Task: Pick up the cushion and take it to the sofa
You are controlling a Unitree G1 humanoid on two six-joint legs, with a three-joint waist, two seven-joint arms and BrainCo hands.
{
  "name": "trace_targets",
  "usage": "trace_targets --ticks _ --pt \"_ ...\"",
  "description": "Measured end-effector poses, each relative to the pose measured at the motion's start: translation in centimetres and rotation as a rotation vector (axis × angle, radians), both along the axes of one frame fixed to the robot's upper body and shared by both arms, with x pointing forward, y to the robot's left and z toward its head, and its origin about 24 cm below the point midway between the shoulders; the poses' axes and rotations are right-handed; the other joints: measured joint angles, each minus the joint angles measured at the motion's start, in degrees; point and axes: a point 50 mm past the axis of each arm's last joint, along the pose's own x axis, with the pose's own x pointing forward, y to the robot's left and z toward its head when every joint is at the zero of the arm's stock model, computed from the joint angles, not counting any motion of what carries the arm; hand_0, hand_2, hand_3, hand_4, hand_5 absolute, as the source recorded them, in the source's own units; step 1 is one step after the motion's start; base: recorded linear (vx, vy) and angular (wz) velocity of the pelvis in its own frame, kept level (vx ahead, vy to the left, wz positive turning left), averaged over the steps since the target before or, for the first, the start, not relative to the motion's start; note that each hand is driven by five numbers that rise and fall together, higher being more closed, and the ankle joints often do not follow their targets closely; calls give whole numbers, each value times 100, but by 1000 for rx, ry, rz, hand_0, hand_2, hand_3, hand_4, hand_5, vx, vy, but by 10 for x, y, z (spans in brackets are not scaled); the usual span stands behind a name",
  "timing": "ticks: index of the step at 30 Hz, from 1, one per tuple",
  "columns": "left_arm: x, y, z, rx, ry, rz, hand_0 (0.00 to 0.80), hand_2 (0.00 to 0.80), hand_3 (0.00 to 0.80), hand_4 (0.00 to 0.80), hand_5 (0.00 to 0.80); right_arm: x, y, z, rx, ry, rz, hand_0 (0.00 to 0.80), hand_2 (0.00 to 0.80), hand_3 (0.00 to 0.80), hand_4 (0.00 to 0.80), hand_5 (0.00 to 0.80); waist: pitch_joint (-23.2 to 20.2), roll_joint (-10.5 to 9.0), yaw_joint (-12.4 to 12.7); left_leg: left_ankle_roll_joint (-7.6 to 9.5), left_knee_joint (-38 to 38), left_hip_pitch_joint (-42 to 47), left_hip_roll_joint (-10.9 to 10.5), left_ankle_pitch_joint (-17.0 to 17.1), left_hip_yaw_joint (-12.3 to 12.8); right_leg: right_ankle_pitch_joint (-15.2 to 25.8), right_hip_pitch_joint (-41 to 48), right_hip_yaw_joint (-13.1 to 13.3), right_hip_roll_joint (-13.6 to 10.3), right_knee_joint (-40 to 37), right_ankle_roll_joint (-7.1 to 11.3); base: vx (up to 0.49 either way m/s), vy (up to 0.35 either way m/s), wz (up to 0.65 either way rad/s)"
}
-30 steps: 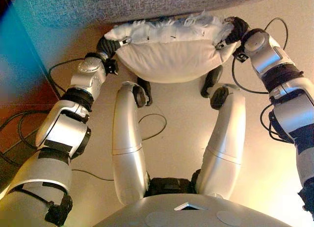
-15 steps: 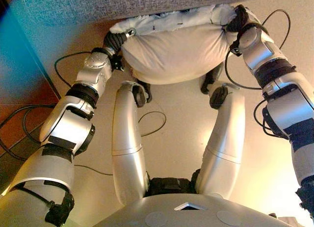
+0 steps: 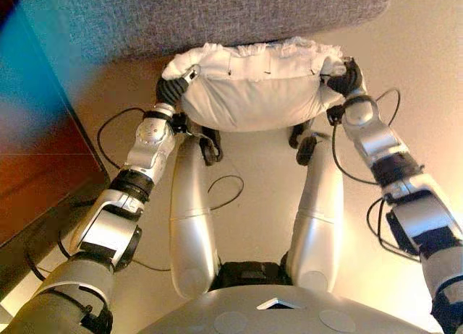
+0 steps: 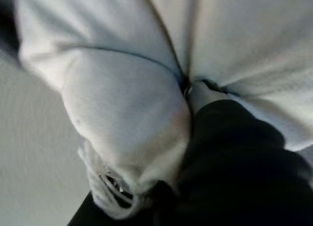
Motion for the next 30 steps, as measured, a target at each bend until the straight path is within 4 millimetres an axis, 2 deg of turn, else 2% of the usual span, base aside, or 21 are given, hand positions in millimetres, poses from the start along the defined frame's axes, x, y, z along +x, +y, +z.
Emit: trace_targets --ticks 6,8,11,14,16,18,20,22,25,28,30 --pt "-19 4 -17 2 36 -17 800 800 800 800 800 -32 0 -44 145 92 48 800 800 800 800 800 -6 -153 19 -174 -1383 1949 -73 362 119 110 1808 -230 38 -1006 -53 168 -136 9" --pt "-25 5 -21 -5 53 -33 800 800 800 800 800 -44 -3 -52 173 112 70 800 800 800 800 800 -35 -232 26 -245 -1930 2611 -132 555 121 122 2397 -332 35 -1303 -84 149 -152 17" --pt "-31 10 -21 -21 57 -38 800 800 800 800 800 -51 -4 -50 221 102 123 800 800 800 800 800 -84 -360 28 -358 -2635 3368 -143 825 105 135 3052 -440 74 -1685 -146 141 -168 12" --pt "-32 13 -13 -38 36 -40 800 800 800 800 800 -51 -6 -39 249 68 167 800 800 800 800 800 -111 -400 33 -462 -3155 3800 -96 1084 66 211 3431 -586 191 -1999 -242 109 -181 4" --pt "-34 16 -15 -43 48 -34 800 800 800 800 800 -51 -7 -39 264 79 199 800 800 800 800 800 -116 -407 38 -540 -3534 4218 -49 1234 56 268 3797 -655 304 -2243 -295 148 -132 -3" --pt "-37 19 -19 -60 60 -27 800 800 800 800 800 -52 -8 -38 278 90 236 800 800 800 800 800 -159 -408 37 -615 -3799 4586 23 1311 59 276 4129 -708 437 -2417 -337 178 -80 -7" --pt "-38 17 -23 -80 78 -30 800 800 800 800 800 -53 -11 -37 290 95 244 800 800 800 800 800 -209 -402 35 -621 -3942 4914 60 1314 46 249 4438 -751 495 -2493 -367 251 4 -1" --pt "-39 13 -27 -96 99 -38 800 800 800 800 800 -53 -16 -36 324 92 226 800 800 800 800 800 -346 -392 41 -675 -4141 5200 37 1350 17 250 4691 -786 511 -2603 -362 259 61 3" --pt "-43 10 -38 -105 150 -45 800 800 800 800 800 -55 -16 -43 364 122 199 800 800 800 800 800 -823 -381 55 -655 -4622 5637 -33 1476 -11 383 5118 -838 532 -3028 -295 242 108 4" --pt "-53 13 -54 -106 209 -32 800 800 800 800 800 -67 -11 -63 404 184 176 800 800 800 800 800 -1570 -333 55 -621 -4972 5997 -96 1508 54 526 5511 -834 554 -3532 -188 129 110 -6" --pt "-54 14 -55 -106 214 -29 800 800 800 800 800 -72 -9 -70 442 212 172 800 800 800 800 800 -1811 -315 61 -575 -5149 6241 -153 1520 108 644 5798 -832 541 -3844 -124 103 127 -6"
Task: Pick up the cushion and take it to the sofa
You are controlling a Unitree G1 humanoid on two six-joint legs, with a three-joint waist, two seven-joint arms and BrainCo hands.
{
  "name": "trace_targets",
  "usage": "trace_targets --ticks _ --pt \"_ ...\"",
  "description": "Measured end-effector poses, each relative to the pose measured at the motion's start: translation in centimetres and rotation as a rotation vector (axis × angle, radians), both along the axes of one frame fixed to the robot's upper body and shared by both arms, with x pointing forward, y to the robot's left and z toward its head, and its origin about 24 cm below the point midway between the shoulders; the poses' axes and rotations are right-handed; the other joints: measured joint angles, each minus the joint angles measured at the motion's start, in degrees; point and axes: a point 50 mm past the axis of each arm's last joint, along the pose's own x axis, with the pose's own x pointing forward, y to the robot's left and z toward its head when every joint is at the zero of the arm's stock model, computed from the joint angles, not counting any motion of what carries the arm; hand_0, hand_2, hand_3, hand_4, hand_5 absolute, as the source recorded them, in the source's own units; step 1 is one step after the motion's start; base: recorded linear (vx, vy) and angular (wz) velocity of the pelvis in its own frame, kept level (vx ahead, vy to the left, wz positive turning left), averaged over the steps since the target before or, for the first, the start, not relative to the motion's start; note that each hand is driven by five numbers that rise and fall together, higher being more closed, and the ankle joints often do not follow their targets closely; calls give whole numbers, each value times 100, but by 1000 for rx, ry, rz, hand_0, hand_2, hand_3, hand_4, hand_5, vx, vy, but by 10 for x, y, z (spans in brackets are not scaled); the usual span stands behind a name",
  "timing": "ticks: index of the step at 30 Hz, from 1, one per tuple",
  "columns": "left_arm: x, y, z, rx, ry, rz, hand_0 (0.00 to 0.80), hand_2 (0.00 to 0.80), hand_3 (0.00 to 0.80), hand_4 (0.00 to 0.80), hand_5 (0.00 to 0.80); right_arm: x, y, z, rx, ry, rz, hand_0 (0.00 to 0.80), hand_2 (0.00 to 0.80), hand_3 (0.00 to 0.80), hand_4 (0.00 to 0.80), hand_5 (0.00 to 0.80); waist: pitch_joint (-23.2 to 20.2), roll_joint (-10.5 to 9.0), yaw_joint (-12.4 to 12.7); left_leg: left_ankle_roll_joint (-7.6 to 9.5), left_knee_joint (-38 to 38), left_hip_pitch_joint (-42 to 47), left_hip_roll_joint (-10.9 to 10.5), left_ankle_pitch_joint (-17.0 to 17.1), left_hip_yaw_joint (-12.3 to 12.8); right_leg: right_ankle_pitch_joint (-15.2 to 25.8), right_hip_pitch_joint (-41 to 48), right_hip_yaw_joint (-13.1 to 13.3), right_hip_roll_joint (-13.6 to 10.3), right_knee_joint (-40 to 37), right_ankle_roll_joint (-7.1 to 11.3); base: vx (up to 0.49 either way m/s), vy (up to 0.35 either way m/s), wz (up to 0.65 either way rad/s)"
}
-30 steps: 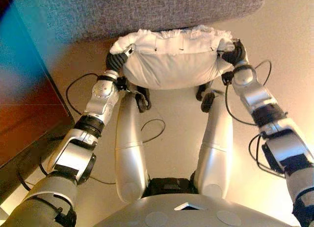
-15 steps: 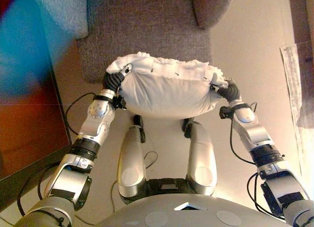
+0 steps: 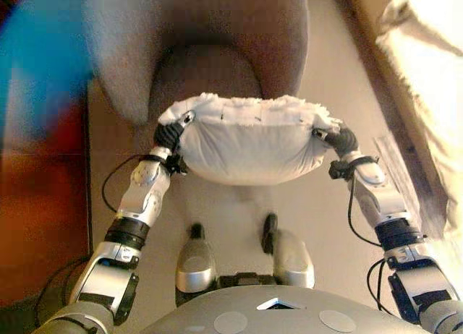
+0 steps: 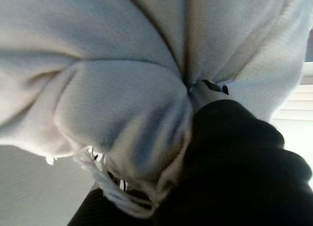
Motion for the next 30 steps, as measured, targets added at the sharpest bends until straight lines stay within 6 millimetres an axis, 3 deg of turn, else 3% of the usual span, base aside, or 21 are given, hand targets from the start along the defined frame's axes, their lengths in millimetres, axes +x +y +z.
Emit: trace_targets --ticks 7,12,14,15,18,19,21,23,25,28,30 --pt "-4 12 -8 1 63 56 800 800 800 800 800 -5 16 -17 72 109 26 800 800 800 800 800 -592 -44 13 90 -416 501 -124 41 340 348 428 269 8 -698 109 79 167 -20" --pt "-7 15 -13 7 107 45 800 800 800 800 800 -7 18 -22 86 158 27 800 800 800 800 800 -722 -228 11 135 -463 583 -175 32 474 385 423 384 -28 -609 123 -3 144 -13" --pt "-6 15 -13 9 115 32 800 800 800 800 800 -4 19 -19 97 147 23 800 800 800 800 800 -681 -256 -24 405 180 234 -296 -263 503 393 -83 495 -133 196 122 -17 189 -9" --pt "-4 12 -13 6 115 21 800 800 800 800 800 -4 14 -16 80 139 16 800 800 800 800 800 -627 -181 -83 702 686 -91 -382 -569 552 425 -378 515 -217 744 140 8 139 -5" --pt "-5 13 -18 11 138 5 800 800 800 800 800 -9 14 -23 74 169 15 800 800 800 800 800 -516 -93 -221 798 929 -83 -394 -613 258 1118 -800 865 -219 1702 26 71 62 27" --pt "-5 14 -19 11 145 7 800 800 800 800 800 -9 14 -24 73 171 17 800 800 800 800 800 -495 -76 -209 847 911 13 -391 -584 252 1363 -932 971 -212 1895 71 154 -56 30" --pt "-6 16 -20 23 149 7 800 800 800 800 800 -10 15 -25 73 177 24 800 800 800 800 800 -486 -85 -170 944 891 -10 -411 -533 231 1217 -1044 1100 -208 2109 266 260 -146 23" --pt "-6 14 -20 27 149 -1 800 800 800 800 800 -10 15 -25 83 180 30 800 800 800 800 800 -450 -105 -148 1049 793 -10 -530 -464 107 912 -942 1115 -209 1475 626 313 -150 25" --pt "-6 13 -21 11 152 -3 800 800 800 800 800 -10 14 -26 95 184 31 800 800 800 800 800 -352 -184 -154 1102 742 25 -715 -422 -34 776 -843 1130 -180 669 800 367 -74 9" --pt "-7 10 -22 12 157 -16 800 800 800 800 800 -12 10 -30 109 208 25 800 800 800 800 800 -183 -357 -209 1155 625 128 -902 -392 -76 761 -847 1085 -13 -582 826 376 -1 7" --pt "-8 8 -26 10 173 -19 800 800 800 800 800 -14 5 -32 96 229 23 800 800 800 800 800 -73 -545 -312 1063 594 273 -978 -445 -203 759 -874 1035 67 -738 822 416 -38 38"
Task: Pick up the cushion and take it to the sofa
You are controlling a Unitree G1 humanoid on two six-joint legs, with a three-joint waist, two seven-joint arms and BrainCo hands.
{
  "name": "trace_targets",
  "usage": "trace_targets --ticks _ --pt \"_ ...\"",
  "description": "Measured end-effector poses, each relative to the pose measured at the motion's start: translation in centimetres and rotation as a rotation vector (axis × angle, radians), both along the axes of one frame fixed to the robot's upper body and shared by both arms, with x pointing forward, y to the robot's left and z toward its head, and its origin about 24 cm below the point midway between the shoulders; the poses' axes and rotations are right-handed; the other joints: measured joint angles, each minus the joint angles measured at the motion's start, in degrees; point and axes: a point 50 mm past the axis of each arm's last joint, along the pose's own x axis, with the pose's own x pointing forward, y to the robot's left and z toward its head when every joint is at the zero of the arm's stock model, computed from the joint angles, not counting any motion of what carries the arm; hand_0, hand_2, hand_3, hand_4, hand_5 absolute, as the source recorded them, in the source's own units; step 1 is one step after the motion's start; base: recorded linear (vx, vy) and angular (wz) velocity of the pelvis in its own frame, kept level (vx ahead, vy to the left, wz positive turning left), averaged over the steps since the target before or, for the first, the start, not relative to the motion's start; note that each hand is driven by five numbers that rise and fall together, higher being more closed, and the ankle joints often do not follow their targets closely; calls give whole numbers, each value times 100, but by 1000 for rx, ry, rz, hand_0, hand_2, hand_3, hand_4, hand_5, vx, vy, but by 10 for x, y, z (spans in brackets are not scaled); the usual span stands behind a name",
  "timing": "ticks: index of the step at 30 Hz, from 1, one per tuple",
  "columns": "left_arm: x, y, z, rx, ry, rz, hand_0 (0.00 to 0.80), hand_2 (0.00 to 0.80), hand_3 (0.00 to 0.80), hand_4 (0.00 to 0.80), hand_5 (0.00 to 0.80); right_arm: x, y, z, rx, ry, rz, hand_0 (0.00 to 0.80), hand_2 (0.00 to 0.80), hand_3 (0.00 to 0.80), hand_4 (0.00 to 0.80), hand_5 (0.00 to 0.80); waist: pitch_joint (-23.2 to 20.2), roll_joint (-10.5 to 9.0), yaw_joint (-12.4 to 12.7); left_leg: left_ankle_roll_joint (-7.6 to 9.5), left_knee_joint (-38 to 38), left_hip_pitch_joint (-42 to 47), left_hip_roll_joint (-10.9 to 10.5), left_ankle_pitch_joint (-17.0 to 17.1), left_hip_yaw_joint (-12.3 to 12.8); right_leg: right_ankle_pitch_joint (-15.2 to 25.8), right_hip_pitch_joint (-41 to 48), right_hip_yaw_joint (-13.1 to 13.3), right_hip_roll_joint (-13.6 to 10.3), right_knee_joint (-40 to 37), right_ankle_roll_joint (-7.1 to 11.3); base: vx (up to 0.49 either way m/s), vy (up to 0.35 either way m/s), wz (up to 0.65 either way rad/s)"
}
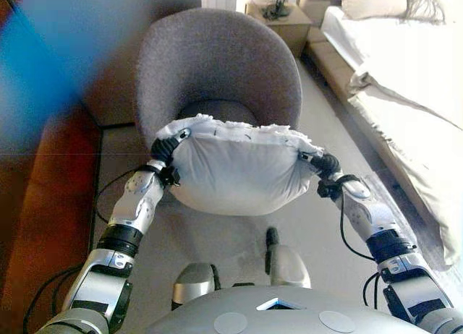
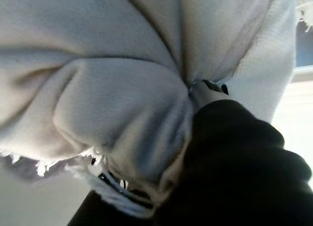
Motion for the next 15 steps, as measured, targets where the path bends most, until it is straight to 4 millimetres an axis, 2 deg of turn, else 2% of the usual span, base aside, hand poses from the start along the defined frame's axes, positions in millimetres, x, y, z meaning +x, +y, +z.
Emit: trace_targets --ticks 1,4,5,6,9,10,11,13,15 --pt "-2 -1 -3 -5 11 2 800 800 800 800 800 0 -1 0 -2 2 4 800 800 800 800 800 11 -51 -36 -73 -15 70 1 -47 -24 -5 -16 -85 32 18 2 431 -77 31" --pt "-10 1 -12 -8 44 4 800 800 800 800 800 -3 -4 -2 9 10 14 800 800 800 800 800 -120 -272 -32 -425 20 315 -31 -350 -158 -293 88 -193 65 332 -248 351 -104 17" --pt "-11 -2 -15 -18 52 4 800 800 800 800 800 -4 -5 -2 9 11 12 800 800 800 800 800 -117 -171 -24 -540 103 347 96 -485 -248 -137 147 -283 197 396 -418 431 -179 21" --pt "-11 -3 -15 -26 53 4 800 800 800 800 800 -5 -6 -3 8 14 12 800 800 800 800 800 -161 -59 -38 -614 66 440 259 -539 -301 -120 172 -386 363 441 -452 430 -169 5" --pt "-9 -7 -8 -39 19 -1 800 800 800 800 800 -2 -10 2 -6 1 26 800 800 800 800 800 -195 44 -20 -848 -103 786 651 -669 -224 -6 197 -667 681 764 -910 430 -125 -21" --pt "-9 -9 -6 -45 11 -4 800 800 800 800 800 0 -12 5 -16 -7 27 800 800 800 800 800 -236 124 -64 -901 -159 916 804 -745 -191 -246 177 -780 785 1009 -1249 538 -175 -17" --pt "-8 -9 -4 -47 4 -6 800 800 800 800 800 2 -13 8 -23 -15 29 800 800 800 800 800 -278 169 -150 -1015 -152 1026 888 -793 -119 -399 143 -800 875 1196 -1470 366 -164 -15" --pt "-7 -10 -2 -46 -6 1 800 800 800 800 800 4 -12 12 -26 -21 35 800 800 800 800 800 -335 193 -213 -1034 422 833 952 -791 -102 -461 239 -744 972 1133 -1561 330 -200 -27" --pt "-5 -13 1 -55 -15 15 800 800 800 800 800 5 -13 17 -38 -36 52 800 800 800 800 800 -415 198 -209 -1165 1557 241 959 -614 -127 -504 252 -718 977 1049 -1612 275 -174 -44"
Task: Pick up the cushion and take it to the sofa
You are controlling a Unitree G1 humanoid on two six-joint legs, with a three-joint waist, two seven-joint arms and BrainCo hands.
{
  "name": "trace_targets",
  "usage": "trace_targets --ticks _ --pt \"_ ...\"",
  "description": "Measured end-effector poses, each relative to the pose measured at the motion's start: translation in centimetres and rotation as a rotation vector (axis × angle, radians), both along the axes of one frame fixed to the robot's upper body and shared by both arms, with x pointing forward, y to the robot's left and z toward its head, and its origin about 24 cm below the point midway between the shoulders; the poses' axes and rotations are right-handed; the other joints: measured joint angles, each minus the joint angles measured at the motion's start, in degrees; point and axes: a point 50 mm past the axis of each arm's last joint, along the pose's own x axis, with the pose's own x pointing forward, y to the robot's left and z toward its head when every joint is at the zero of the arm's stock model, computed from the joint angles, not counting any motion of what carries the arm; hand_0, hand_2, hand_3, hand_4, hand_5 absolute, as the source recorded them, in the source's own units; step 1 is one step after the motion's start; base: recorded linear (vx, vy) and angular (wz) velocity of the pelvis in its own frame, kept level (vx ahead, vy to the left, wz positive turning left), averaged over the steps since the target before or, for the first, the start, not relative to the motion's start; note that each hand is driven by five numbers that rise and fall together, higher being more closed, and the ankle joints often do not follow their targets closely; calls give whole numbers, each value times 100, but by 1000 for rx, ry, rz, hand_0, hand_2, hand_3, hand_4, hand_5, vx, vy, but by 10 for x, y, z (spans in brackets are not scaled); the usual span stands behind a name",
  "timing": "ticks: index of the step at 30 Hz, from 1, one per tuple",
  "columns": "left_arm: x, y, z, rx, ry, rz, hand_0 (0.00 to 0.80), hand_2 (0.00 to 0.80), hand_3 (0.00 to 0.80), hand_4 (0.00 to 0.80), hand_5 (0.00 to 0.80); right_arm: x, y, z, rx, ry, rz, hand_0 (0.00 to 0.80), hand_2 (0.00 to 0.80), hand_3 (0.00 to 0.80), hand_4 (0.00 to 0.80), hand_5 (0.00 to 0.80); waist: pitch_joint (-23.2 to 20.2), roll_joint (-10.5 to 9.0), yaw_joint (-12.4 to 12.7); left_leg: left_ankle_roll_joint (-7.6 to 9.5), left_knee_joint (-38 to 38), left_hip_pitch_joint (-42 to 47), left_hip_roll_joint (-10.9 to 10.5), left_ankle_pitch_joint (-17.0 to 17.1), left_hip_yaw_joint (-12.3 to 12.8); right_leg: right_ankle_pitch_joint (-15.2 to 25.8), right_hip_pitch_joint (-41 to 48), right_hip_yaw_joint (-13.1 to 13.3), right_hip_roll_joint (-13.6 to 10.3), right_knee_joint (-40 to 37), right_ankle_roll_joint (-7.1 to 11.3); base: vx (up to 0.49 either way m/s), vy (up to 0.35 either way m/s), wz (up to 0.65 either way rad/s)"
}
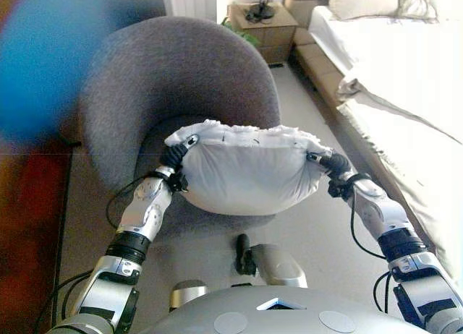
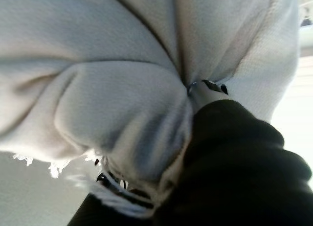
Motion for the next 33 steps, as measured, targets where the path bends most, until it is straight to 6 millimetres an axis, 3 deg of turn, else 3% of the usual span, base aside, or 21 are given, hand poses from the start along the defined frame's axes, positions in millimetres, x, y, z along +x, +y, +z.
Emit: trace_targets --ticks 3,4,5,7,8,9,13,14,16,17,18,22,25,26,29,33 --pt "0 -3 -1 -9 4 20 800 800 800 800 800 0 -2 1 -11 0 23 800 800 800 800 800 -77 -90 19 -114 1254 -665 -152 977 -143 -16 234 67 -105 -275 -42 170 -101 -25" --pt "0 -5 -1 -17 5 22 800 800 800 800 800 0 -3 2 -16 1 24 800 800 800 800 800 -76 -109 29 -61 1693 -896 -184 1243 -160 -63 299 124 -122 -246 -285 163 -34 -3" --pt "0 -9 -3 -27 9 19 800 800 800 800 800 -1 -5 1 -24 6 22 800 800 800 800 800 -74 -115 29 -1 2030 -1128 -207 1187 -142 -73 370 148 -128 -265 -347 165 32 -9" --pt "-1 -7 -3 -18 14 26 800 800 800 800 800 -1 -4 0 -29 14 33 800 800 800 800 800 -63 -144 114 58 1971 -1379 -309 1159 -129 -127 503 236 -113 -293 -397 186 93 -22" --pt "-1 -4 -3 -8 14 31 800 800 800 800 800 1 0 -1 -31 24 45 800 800 800 800 800 -49 -184 184 269 1650 -1406 -379 1006 -114 -132 598 328 -106 -370 -403 181 130 -38" --pt "-1 0 -2 2 14 41 800 800 800 800 800 3 4 0 -35 29 64 800 800 800 800 800 -65 -207 230 352 1219 -1395 -417 942 -115 -128 623 387 -98 -416 -402 189 151 -47" --pt "1 15 3 20 1 93 800 800 800 800 800 12 26 1 -24 33 102 800 800 800 800 800 -74 -142 372 368 -904 -1205 -277 1016 -341 -113 878 487 26 -643 -368 183 175 -37" --pt "2 16 5 22 -6 95 800 800 800 800 800 13 26 1 -28 34 95 800 800 800 800 800 -77 -128 453 448 -1448 -1102 -249 1079 -335 -113 889 487 25 -672 -345 142 181 -25" --pt "3 16 4 23 -2 100 800 800 800 800 800 13 27 0 -24 40 90 800 800 800 800 800 -95 3 505 605 -2031 -901 -235 1189 -229 -154 885 472 26 -639 -232 119 196 -20" --pt "3 16 3 24 2 103 800 800 800 800 800 13 27 -1 -24 44 90 800 800 800 800 800 -87 87 501 600 -2164 -781 -230 1343 -117 -199 871 453 22 -552 -148 115 208 -9" --pt "3 16 3 25 5 109 800 800 800 800 800 12 28 -1 -25 48 93 800 800 800 800 800 -76 158 493 446 -2292 -685 -227 1647 22 -283 797 460 -29 -397 -35 105 187 -22" --pt "3 27 8 54 -4 167 800 800 800 800 800 10 42 -4 -2 48 154 800 800 800 800 800 -88 174 521 681 -2681 -526 -435 1769 388 -548 706 190 -561 -124 239 52 141 -22" --pt "4 42 13 58 -20 228 800 800 800 800 800 7 62 -9 22 54 213 800 800 800 800 800 -97 155 664 698 -2735 -516 -472 1747 629 -782 710 -175 -1290 507 380 69 104 -26" --pt "4 46 15 62 -25 244 800 800 800 800 800 6 70 -11 36 56 227 800 800 800 800 800 -102 131 761 677 -2765 -495 -480 1748 692 -731 804 -246 -1455 411 562 124 13 -41" --pt "2 55 16 87 -29 279 800 800 800 800 800 1 82 -18 27 94 273 800 800 800 800 800 -52 187 974 490 -2877 -245 -355 1811 848 -677 1105 -359 -1330 -17 872 107 -87 -34" --pt "0 63 13 116 -6 301 800 800 800 800 800 -1 91 -21 39 114 301 800 800 800 800 800 -39 181 942 387 -2817 -234 -181 1772 891 -691 1105 -342 -1185 -142 851 133 -101 -23"
